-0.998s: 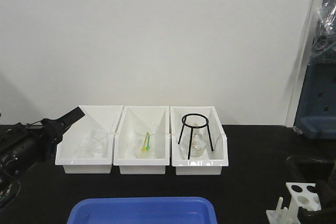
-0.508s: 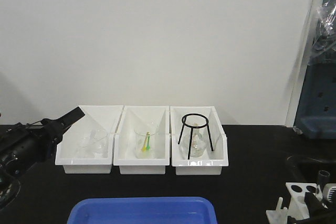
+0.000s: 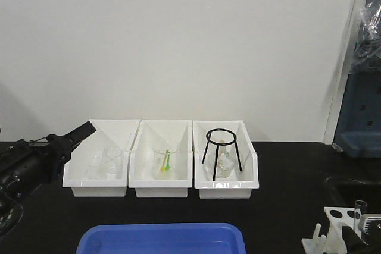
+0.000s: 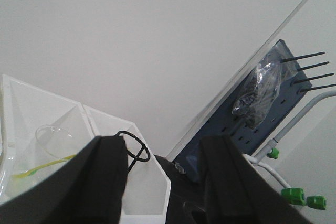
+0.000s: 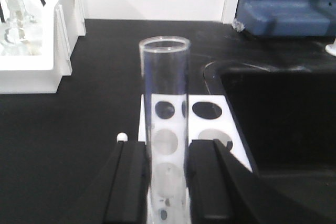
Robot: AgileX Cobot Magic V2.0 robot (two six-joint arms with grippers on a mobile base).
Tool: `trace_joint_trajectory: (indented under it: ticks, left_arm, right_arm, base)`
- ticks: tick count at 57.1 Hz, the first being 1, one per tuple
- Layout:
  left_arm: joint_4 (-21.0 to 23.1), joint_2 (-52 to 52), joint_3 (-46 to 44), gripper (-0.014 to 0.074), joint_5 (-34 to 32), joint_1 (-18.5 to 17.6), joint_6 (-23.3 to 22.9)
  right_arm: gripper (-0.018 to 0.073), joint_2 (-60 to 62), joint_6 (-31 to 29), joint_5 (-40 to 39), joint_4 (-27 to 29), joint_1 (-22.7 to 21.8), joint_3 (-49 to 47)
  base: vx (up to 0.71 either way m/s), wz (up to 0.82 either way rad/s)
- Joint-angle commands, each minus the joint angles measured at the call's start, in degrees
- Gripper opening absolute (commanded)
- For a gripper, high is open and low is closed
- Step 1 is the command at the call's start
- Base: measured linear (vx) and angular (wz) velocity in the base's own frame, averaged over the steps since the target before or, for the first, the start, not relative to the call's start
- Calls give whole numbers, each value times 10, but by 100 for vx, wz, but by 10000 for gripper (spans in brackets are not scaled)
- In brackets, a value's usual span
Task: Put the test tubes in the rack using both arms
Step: 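Move the held test tube over a hole in the white rack, then lower the test tube into the rack hole with the right gripper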
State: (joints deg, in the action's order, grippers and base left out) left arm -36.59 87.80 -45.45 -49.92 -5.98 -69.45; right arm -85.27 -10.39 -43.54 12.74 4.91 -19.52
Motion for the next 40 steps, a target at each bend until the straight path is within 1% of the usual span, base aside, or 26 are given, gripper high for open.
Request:
trace_joint_trajectory:
  ticks: [1,15,21,26,40]
  left_arm:
    - [19,-22,-17,456,-41,1,2]
    - [19,-22,-17,456,-41,1,2]
    - [19,-22,-17,456,-41,1,6]
    - [19,-22,-17,456,-41,1,6]
    - [19,-22,-17,456,-41,1,6]
  right_arm:
    - [123,15,-10,-44,-10,-4,-13]
    - [302,15,-10,-36,-10,-4,-13]
    - [356,15,-10,-32,-10,-4,-13]
    - [377,15,-10,-32,-10,-4,-13]
    - [393,15,-23,-32,-10,-4,-13]
  base:
    - [0,0]
    - [0,0]
    - [0,0]
    - [0,0]
    - [0,0]
